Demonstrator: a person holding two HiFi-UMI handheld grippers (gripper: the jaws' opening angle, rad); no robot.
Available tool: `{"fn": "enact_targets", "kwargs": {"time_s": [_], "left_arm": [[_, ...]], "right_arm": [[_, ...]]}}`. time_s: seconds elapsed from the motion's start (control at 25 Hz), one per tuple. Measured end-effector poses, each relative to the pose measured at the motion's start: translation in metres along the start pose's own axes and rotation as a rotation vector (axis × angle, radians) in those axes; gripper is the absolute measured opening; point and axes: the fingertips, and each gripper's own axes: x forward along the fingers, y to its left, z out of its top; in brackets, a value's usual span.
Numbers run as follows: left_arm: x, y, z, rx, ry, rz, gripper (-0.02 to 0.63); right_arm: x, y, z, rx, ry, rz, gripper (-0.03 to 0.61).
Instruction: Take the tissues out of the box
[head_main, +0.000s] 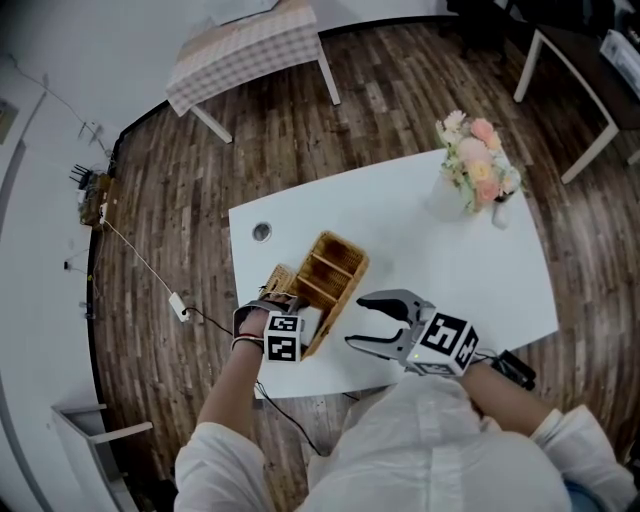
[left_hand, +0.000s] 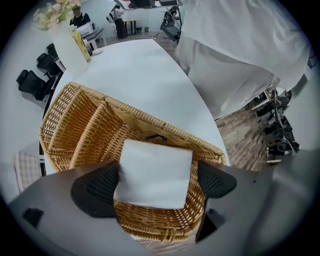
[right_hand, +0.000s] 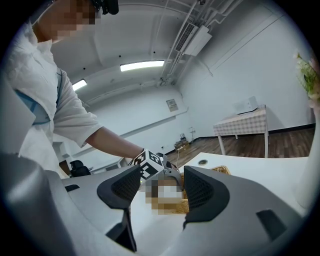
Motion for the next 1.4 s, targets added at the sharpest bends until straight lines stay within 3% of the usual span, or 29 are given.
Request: {"fn": "enact_targets", "kwargs": {"time_s": [0.68, 1.4], "left_arm": [[0.009, 0.011, 0.0, 0.05, 0.018, 0.034, 0.472], [0.004, 0.014, 0.004, -0.036, -0.001, 0.054, 0.423]], "right_arm": [[0.01, -0.012, -0.002, 0.028, 0.026, -0.019, 0.27], [0.006, -0.011, -0.011, 0.03, 0.07, -0.018, 0.27]]}}
